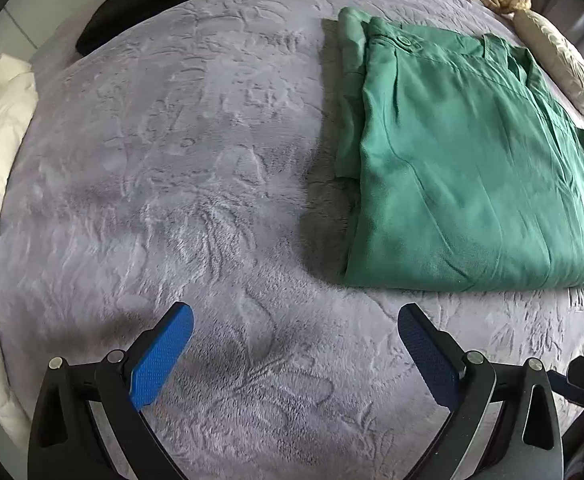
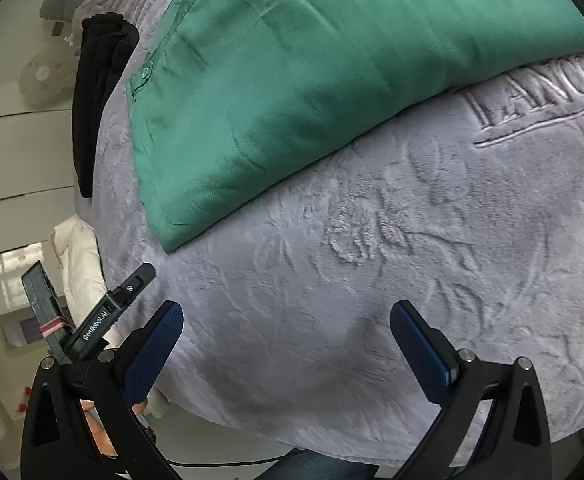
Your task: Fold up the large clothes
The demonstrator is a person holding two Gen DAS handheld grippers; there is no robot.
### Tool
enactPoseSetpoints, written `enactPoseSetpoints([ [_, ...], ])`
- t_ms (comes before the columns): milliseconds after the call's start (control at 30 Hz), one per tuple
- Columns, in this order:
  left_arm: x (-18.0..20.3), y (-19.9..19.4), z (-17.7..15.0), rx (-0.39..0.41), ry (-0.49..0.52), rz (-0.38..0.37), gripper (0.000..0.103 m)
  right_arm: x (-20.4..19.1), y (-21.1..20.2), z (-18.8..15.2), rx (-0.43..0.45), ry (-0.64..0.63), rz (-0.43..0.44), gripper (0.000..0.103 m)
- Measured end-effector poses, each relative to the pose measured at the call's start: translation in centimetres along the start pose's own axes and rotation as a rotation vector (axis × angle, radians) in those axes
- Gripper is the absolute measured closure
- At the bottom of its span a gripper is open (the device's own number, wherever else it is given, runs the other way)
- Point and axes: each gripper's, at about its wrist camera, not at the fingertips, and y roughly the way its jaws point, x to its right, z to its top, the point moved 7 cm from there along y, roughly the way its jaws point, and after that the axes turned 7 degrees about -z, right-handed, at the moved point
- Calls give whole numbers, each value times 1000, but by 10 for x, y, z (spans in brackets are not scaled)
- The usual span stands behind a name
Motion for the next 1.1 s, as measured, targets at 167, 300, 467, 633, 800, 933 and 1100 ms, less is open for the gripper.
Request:
enactPoseSetpoints([
  [167,9,48,30,-4,34,19,0,-2,5,3,10,17,29,0],
  [300,27,88,59,-17,17,-3,0,-7,10,6,9,23,54,0],
  [467,55,126,64,-27,41,10,0,-22,16,12,2,21,113,0],
  [633,53,158,87,-63,11,-35,0,-44,31,26,-3,36,198,3],
  [800,58,188,127,-34,-58,-142,0,-70,49,45,5,75,315,9],
  [933,75,217,174,-6,-78,-194,0,-81,65,60,2,155,411,9],
  [1100,106,250,248,3,-111,-350,0,-94,86,70,-51,247,487,91],
])
